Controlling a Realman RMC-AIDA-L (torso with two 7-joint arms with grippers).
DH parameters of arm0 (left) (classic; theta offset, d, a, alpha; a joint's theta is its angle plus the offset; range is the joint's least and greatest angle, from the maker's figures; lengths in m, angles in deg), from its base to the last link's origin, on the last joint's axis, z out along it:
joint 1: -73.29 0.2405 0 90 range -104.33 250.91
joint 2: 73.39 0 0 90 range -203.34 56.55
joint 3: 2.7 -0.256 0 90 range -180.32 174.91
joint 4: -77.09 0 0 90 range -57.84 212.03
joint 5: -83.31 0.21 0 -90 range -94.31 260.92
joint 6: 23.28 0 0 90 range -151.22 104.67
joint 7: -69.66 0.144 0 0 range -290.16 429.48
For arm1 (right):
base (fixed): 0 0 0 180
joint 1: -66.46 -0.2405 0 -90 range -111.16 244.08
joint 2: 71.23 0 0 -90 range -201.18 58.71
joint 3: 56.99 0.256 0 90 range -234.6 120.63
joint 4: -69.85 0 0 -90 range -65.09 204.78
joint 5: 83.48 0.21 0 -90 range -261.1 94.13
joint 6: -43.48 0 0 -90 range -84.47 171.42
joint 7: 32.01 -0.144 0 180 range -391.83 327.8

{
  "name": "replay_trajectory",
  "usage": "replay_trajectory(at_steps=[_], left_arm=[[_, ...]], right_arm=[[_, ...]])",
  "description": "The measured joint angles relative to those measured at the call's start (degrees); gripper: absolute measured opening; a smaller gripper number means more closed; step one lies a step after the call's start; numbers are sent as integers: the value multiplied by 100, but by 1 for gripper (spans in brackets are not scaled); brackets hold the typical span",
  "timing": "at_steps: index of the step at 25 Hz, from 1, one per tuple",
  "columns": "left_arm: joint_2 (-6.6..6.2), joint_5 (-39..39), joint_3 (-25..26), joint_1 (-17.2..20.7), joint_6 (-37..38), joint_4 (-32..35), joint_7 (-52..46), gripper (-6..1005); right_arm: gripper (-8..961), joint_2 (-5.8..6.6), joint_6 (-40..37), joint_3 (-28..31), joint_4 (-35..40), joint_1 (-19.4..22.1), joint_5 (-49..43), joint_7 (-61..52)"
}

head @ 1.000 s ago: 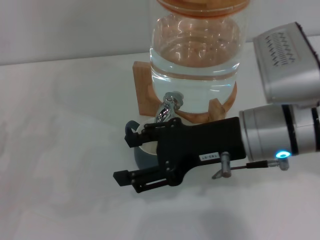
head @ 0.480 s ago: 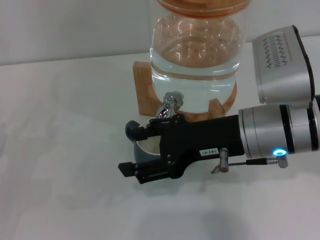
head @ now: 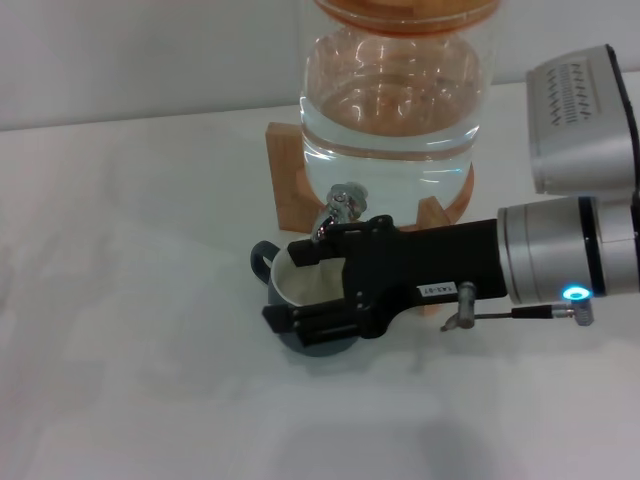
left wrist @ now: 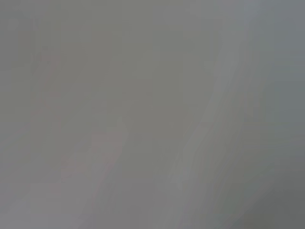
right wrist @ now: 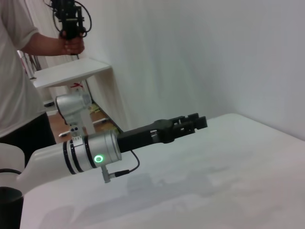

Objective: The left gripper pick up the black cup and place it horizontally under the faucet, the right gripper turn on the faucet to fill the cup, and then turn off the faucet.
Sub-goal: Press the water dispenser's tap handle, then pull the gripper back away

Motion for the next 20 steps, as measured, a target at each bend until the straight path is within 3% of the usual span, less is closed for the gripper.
replay_trajectory(at_steps=[10, 20], left_arm=[[0, 0, 0, -11, -6, 0, 0, 554], [0, 12, 0, -33, -10, 8, 0, 554]], right_arm=[[795, 6, 499, 561, -29, 153, -22, 10], [795, -2, 471, 664, -153, 156, 17, 51]])
